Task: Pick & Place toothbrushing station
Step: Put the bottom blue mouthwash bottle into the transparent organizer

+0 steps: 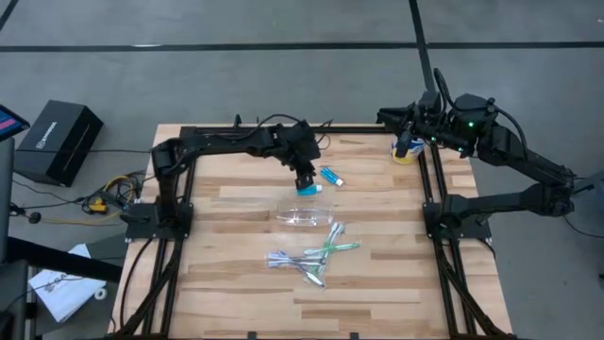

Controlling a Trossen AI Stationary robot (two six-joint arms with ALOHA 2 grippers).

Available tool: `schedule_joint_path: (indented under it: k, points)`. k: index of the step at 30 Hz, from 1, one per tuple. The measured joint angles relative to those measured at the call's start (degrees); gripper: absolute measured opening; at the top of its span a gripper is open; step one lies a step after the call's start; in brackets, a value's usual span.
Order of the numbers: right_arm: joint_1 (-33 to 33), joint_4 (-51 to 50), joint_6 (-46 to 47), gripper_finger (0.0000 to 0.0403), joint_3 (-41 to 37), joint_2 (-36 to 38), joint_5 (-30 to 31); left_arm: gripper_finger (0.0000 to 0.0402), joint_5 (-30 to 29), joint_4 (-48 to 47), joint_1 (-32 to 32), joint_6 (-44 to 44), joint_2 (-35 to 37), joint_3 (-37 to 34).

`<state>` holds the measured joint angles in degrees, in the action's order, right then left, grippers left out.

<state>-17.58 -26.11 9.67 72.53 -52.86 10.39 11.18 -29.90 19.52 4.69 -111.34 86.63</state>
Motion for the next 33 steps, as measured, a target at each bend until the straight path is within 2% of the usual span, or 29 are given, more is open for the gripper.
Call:
schedule_joint_path:
  k: [13, 33]
  points:
    - [0.0, 0.0, -0.6, 0.0059, 0.0, 0.0, -2.7, 0.0092, -0.3, -1.8, -3.1, -0.6, -7.5, 3.0]
    - [2.4, 0.8, -1.0, 0.0059, 0.0, -0.1, -3.1, 0.0092, -1.6, -1.8, -2.7, -2.1, -10.0, 3.2]
